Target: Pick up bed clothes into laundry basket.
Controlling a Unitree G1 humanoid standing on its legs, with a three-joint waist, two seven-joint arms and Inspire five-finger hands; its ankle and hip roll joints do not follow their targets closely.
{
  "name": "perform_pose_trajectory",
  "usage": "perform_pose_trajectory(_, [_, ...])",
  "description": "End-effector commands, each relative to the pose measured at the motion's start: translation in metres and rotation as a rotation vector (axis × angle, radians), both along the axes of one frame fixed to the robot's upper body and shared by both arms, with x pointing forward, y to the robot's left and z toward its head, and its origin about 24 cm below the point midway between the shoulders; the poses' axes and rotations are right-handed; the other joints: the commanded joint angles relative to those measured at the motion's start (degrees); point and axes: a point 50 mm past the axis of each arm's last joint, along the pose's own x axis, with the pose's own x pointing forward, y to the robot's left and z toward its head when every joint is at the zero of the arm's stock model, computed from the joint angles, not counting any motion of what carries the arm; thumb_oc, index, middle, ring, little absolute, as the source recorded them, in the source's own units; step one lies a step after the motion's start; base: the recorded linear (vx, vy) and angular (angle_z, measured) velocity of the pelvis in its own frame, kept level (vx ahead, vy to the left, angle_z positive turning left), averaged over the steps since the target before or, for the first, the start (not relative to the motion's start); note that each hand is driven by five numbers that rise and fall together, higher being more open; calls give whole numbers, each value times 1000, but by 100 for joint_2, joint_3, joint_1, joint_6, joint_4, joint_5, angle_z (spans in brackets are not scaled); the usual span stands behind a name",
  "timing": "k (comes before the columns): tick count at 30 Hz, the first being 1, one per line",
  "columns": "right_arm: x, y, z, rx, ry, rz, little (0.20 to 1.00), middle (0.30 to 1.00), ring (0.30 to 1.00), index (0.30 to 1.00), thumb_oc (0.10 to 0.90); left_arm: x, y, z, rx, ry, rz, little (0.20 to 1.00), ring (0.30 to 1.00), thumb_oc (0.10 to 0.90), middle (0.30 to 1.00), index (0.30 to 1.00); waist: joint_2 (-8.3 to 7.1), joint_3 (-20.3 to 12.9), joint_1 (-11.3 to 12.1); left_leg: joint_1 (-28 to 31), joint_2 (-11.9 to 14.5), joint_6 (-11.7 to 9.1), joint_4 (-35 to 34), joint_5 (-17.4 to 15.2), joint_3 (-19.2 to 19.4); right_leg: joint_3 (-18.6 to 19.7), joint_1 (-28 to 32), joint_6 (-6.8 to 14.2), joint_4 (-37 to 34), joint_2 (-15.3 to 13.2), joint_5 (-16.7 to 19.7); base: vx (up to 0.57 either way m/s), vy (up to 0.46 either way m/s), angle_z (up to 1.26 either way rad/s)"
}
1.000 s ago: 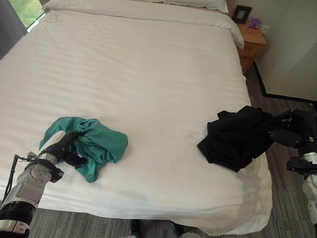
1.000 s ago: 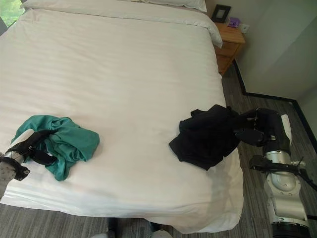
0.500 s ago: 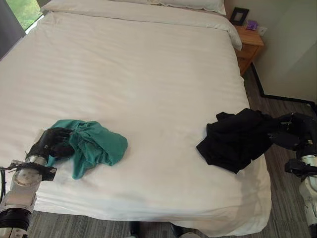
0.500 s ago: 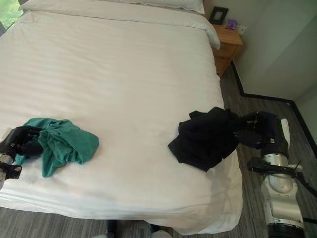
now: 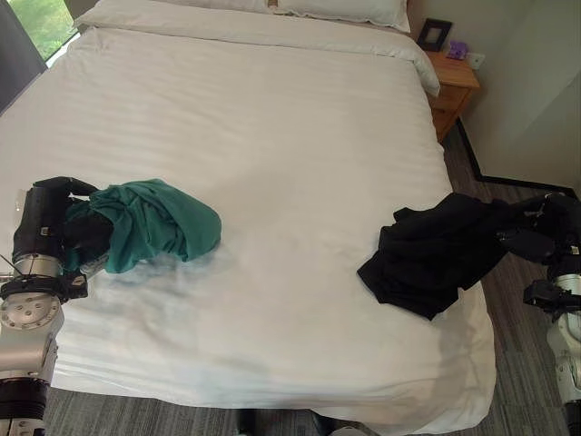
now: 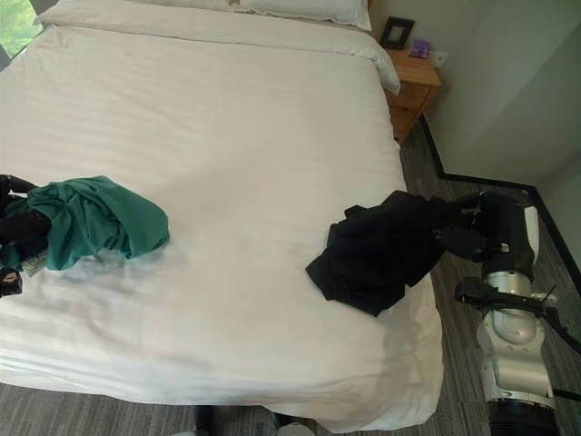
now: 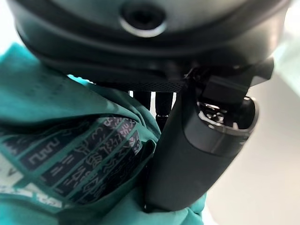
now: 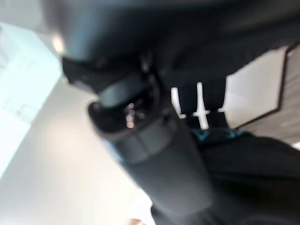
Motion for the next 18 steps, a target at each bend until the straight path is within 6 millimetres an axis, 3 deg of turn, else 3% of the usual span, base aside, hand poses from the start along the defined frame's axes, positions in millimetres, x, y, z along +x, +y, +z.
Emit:
perform_pose_trajectory(1, [-10,-7,106,-137,-470,-43,300,300,300,300,400,11,-27,79,-6,-442,-134,300,300,400,300,300,401,-763,83,560,17,-130,37,-850,234,51,-196,360,236,116,-247,-3,4,5])
perform_pose_trajectory(4, [-13,-9,113,-116,-531,-53,300,300,300,300,400,16,-35,83,-58,-493,-175,300,300,400,300,300,395,-780,40,579,25,-134,37,-853,273,72,-198,374,229,126,-224,0,4,2])
perform_pose_trajectory(7, [-27,-18,116,-98,-604,-124,300,300,300,300,400,22,-58,83,-138,-575,-245,300,300,400,300,300,376,-807,-203,653,24,-97,37,-946,478,203,-238,436,204,156,-166,2,46,-5])
perform_pose_trajectory(8, [-35,-22,115,-99,-625,-156,300,300,300,300,400,22,-64,81,-149,-593,-253,300,300,400,300,300,363,-777,-390,664,31,-78,37,-973,669,346,-312,496,194,181,-81,-34,55,-29])
perform_pose_trajectory(10, [-40,-23,111,-94,-635,-174,300,300,300,300,400,22,-70,77,-153,-587,-267,300,300,400,300,300,356,-757,-436,651,42,-77,37,-942,837,491,-413,547,200,223,33,-96,52,-48])
perform_pose_trajectory(11, [-49,-25,104,-73,-652,-204,300,300,300,300,400,24,-76,77,-160,-586,-296,300,300,400,300,300,360,-687,-659,642,41,-40,37,-1017,1027,650,-550,641,193,252,127,-81,73,-57])
perform_pose_trajectory(12, [-50,-25,103,-72,-652,-206,300,300,300,300,400,25,-77,77,-159,-586,-298,300,300,400,300,300,352,-697,-625,634,43,-38,37,-1018,1051,674,-569,647,195,258,136,-102,71,-63])
perform_pose_trajectory(15, [-57,-22,92,-61,-654,-222,300,300,300,300,400,32,-94,81,-175,-591,-385,300,300,400,300,300,344,-520,-918,507,78,16,37,-981,1395,864,-1004,830,472,413,352,-164,30,-65])
perform_pose_trajectory(17, [-59,-15,80,-48,-626,-194,300,300,300,300,400,41,-110,79,-211,-580,-454,300,300,400,300,300,388,-350,-1118,439,193,29,37,-902,1673,613,-1247,828,973,573,253,-238,31,-99])
perform_pose_trajectory(18, [-58,-2,75,-46,-631,-150,300,300,300,300,400,44,-124,76,-276,-581,-516,300,300,400,300,300,444,-293,-1117,476,312,29,37,-847,2010,-235,-1327,548,1414,500,-119,-206,60,-178])
